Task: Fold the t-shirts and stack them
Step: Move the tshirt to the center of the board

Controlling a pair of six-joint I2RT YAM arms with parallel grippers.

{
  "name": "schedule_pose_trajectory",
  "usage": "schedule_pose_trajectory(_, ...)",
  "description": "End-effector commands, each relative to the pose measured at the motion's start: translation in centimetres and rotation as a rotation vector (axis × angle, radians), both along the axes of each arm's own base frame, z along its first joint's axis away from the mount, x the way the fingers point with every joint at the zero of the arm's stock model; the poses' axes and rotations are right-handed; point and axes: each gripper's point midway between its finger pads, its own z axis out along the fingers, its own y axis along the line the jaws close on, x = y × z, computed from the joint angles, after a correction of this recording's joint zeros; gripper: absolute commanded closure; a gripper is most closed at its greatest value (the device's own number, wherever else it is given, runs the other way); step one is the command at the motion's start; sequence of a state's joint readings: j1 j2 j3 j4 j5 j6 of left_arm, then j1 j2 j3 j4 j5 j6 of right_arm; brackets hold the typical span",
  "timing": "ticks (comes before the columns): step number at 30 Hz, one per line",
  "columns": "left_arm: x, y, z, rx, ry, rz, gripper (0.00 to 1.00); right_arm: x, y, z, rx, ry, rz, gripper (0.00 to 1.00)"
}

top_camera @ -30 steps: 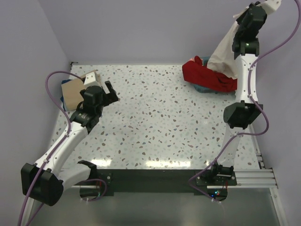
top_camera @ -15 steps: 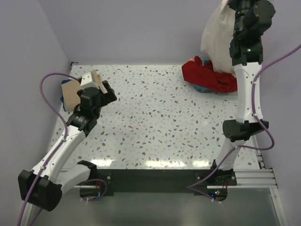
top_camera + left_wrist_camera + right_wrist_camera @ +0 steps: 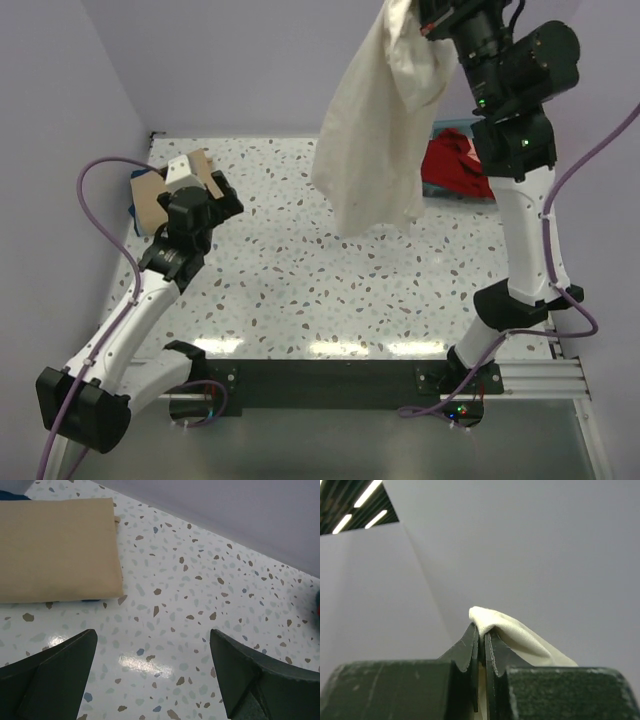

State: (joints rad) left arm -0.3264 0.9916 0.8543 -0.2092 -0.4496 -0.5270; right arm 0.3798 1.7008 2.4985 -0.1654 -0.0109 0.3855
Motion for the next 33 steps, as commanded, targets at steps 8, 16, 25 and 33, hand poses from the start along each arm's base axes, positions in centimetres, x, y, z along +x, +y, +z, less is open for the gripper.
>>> schedule_pose_trajectory(8,0.0,1.4,-0.5,0.046,0.025,0.058,0.00,6.4,6.6,-20.0,-0.122,0.543,0.069,0.93)
schedule_pose_trajectory(16,0.2,-2.0,-7.8,0.044,0.205,-0.113,0.00,8.1,7.2,-47.7,-0.545,1.125,0.034,0.24)
schedule_pose_trajectory(25,-3.0,-6.0,-15.9,-0.101,0.468,-0.276,0.10,1.2,5.1,-58.0,-0.585,1.326,0.096,0.25)
schedule_pose_trajectory(33,-4.5,-5.9,-20.4,-0.081,0.635,-0.277,0.11,2.9,4.7,-60.4,-0.612,1.353,0.027,0.27)
